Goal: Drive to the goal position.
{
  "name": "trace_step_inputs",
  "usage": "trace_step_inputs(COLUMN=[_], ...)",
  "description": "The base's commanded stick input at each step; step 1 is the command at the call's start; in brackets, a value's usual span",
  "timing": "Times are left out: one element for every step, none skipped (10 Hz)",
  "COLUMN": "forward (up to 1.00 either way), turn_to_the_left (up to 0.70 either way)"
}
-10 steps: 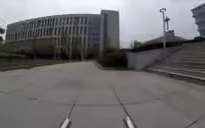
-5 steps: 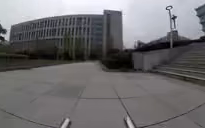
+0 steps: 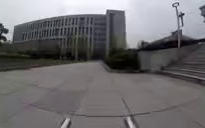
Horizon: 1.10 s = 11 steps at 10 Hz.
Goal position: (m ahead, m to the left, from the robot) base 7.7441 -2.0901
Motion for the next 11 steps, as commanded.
trace_step_inputs(forward=[1.00, 1.00, 1.00, 1.00, 1.00, 1.00, 1.00, 1.00, 1.00, 1.00, 1.00], turn_to_the_left=[0.00, 0.00, 0.00, 0.00, 0.00, 0.00, 0.00, 0.00, 0.00, -0.04, -0.13])
